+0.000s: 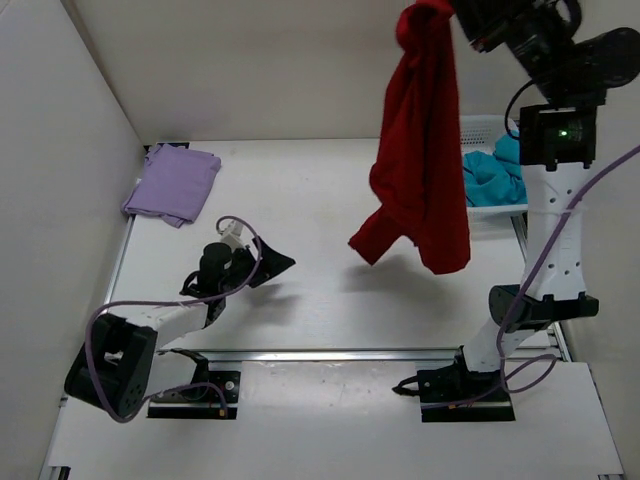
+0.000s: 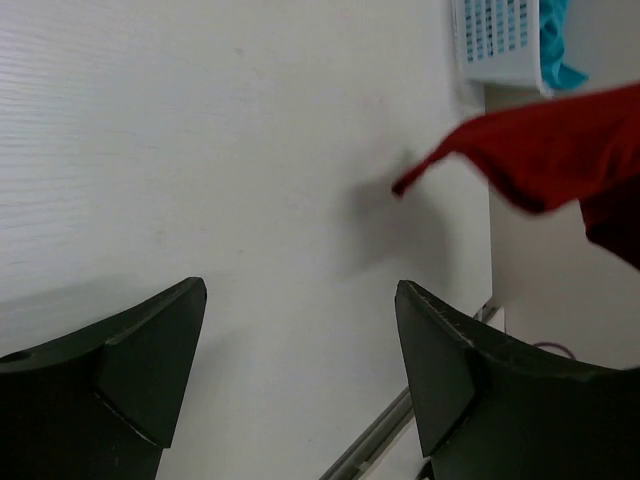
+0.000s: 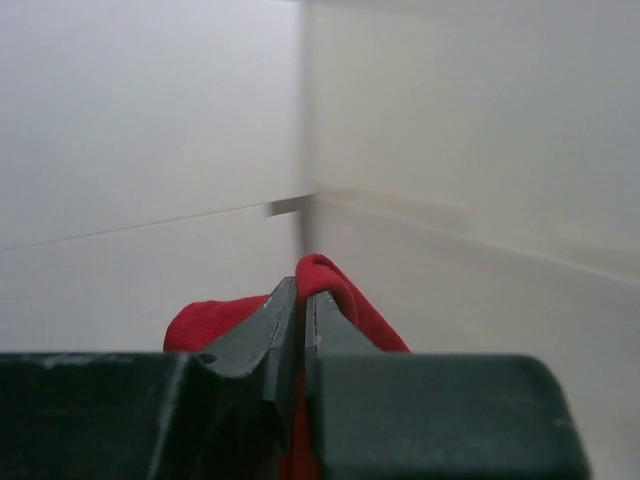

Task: Fold and stack the t-shirts
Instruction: Move the tshirt to the center of the board

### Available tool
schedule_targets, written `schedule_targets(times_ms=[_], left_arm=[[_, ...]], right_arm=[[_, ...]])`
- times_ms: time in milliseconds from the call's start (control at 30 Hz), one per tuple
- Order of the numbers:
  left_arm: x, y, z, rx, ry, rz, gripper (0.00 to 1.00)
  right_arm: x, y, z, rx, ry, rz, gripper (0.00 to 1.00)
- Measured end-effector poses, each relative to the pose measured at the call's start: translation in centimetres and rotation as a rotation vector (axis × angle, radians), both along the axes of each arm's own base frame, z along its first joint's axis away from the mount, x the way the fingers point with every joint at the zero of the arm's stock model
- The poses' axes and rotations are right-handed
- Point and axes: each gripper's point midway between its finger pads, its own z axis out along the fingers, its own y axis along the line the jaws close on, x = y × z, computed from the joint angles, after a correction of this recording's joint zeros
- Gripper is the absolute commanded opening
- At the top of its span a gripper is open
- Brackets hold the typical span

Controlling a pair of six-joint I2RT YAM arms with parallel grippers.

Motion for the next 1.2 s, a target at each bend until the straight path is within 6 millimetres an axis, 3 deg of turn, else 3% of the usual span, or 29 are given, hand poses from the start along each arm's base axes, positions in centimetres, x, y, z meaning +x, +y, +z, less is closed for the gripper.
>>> schedule_targets(times_ms=[133,233,333,400,433,467,500,533,633,667,700,733,767,800,833,933,1033,1100,1200], left_arm=[[0.5,3.5,1.2,-0.011,-0.04,0.114,0.84],[0.8,5.1,3.4,-0.01,-0.121,0.172,0.82],[0.5,4.9,4.8,0.005,-0.174,0.163,0.83],[0.3,4.4,4.9,0.022,-0.181,0.144,0.83],[0.1,4.3,4.8,0.031,-0.177,0.138,0.83],[-0.1,4.3,4.5,0.041,-0.169,0.135,0.84],[-0.1,4.6,4.2,0.053,-0.16,0.142,0.84],[0.0,4.9,3.9,0.062,-0.151,0.151,0.84],[0.4,5.8,3.5,0.11,-0.133,0.182,0.85],[0.7,5.8,3.6,0.129,-0.135,0.188,0.85],[1.1,5.7,3.8,0.147,-0.138,0.187,0.84],[1.6,5.4,4.0,0.165,-0.142,0.184,0.84],[2.1,5.0,4.3,0.178,-0.145,0.181,0.84],[2.7,4.7,4.3,0.192,-0.141,0.179,0.83],[3.3,4.4,4.2,0.204,-0.138,0.177,0.82],[5.3,4.1,3.1,0.249,-0.093,0.187,0.82],[6.9,4.3,1.5,0.289,-0.046,0.207,0.84],[7.7,4.6,0.6,0.308,-0.02,0.219,0.88],[8.6,5.2,-0.3,0.328,0.001,0.243,0.92]], right_arm=[[-1.2,4.1,-2.4,-0.031,0.062,0.181,0.0],[-0.1,5.8,-5.4,-0.038,0.148,0.239,0.0],[3.2,8.6,-10.1,-0.05,0.274,0.286,0.0],[6.7,11.6,-13.6,-0.08,0.36,0.309,0.11],[9.3,13.2,-15.9,-0.099,0.423,0.309,0.26],[12.0,14.7,-17.9,-0.111,0.467,0.301,0.33],[14.8,16.0,-20.6,-0.125,0.51,0.285,0.49],[17.0,16.8,-24.1,-0.141,0.579,0.275,0.58],[21.5,16.2,-36.5,-0.215,0.887,0.209,0.6],[22.5,15.0,-39.9,-0.241,0.975,0.162,0.58],[23.1,13.6,-42.7,-0.266,1.055,0.108,0.5],[23.3,12.2,-44.6,-0.296,1.113,0.061,0.32],[23.3,10.8,-45.8,-0.328,1.155,0.011,0.22],[23.2,9.4,-46.2,-0.354,1.182,-0.039,0.06],[23.0,8.2,-46.0,-0.38,1.186,-0.084,0.0],[21.8,6.7,-43.9,-0.456,1.152,-0.22,0.0],[18.3,8.0,-43.4,-0.581,1.131,-0.298,0.0],[14.6,9.2,-44.6,-0.675,1.134,-0.316,0.0],[6.7,9.7,-48.8,-0.765,1.167,-0.225,0.0]])
